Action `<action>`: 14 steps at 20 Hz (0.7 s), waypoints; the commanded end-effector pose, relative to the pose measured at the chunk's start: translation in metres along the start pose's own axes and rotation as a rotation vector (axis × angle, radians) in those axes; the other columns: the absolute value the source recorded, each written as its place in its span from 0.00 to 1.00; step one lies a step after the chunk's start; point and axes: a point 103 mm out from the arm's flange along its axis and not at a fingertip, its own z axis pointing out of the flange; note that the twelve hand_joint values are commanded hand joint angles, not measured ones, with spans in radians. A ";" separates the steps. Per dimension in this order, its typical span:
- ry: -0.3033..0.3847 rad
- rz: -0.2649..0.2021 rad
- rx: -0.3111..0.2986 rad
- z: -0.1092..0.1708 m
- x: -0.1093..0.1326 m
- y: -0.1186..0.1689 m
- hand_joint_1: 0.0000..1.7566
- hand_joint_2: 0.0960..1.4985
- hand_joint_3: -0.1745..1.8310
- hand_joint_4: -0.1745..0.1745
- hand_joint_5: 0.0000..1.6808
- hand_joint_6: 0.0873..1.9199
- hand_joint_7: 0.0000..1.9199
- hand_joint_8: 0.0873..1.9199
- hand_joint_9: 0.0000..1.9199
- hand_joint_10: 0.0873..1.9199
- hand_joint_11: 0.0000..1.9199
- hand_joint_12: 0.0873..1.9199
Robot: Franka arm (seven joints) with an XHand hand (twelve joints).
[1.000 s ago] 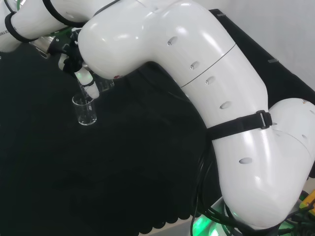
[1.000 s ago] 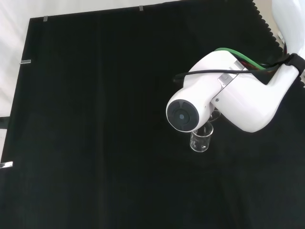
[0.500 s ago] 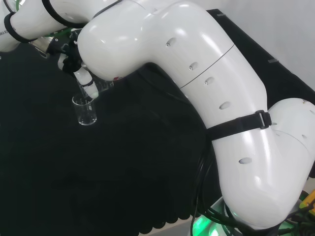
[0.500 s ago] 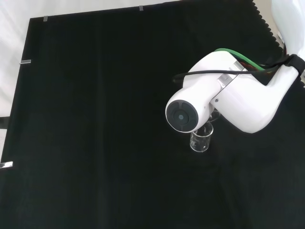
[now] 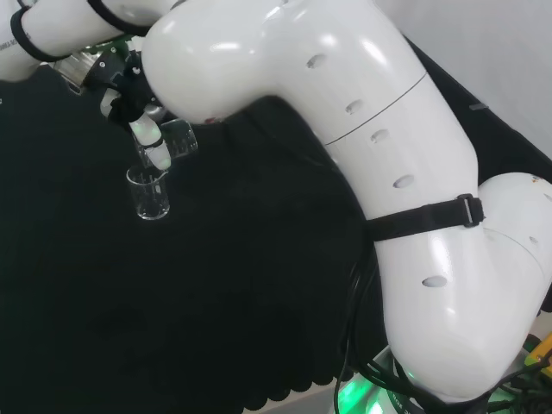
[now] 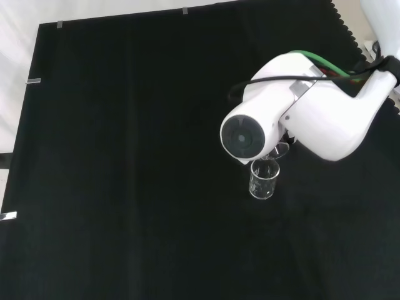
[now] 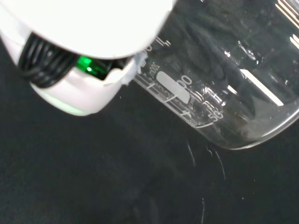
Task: Pour the water from the handheld beaker into the one on the table.
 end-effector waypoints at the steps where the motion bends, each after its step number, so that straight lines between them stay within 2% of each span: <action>1: 0.083 -0.022 -0.120 -0.002 -0.011 -0.011 0.83 0.26 0.55 0.00 0.74 0.31 0.76 0.24 0.70 0.41 0.53 0.41; 5: 0.149 -0.042 -0.177 0.000 -0.020 -0.017 0.83 0.26 0.55 0.00 0.74 0.31 0.76 0.24 0.70 0.41 0.53 0.41; 14: 0.225 -0.065 -0.240 0.004 -0.030 -0.025 0.83 0.26 0.55 0.00 0.74 0.31 0.76 0.24 0.70 0.41 0.53 0.41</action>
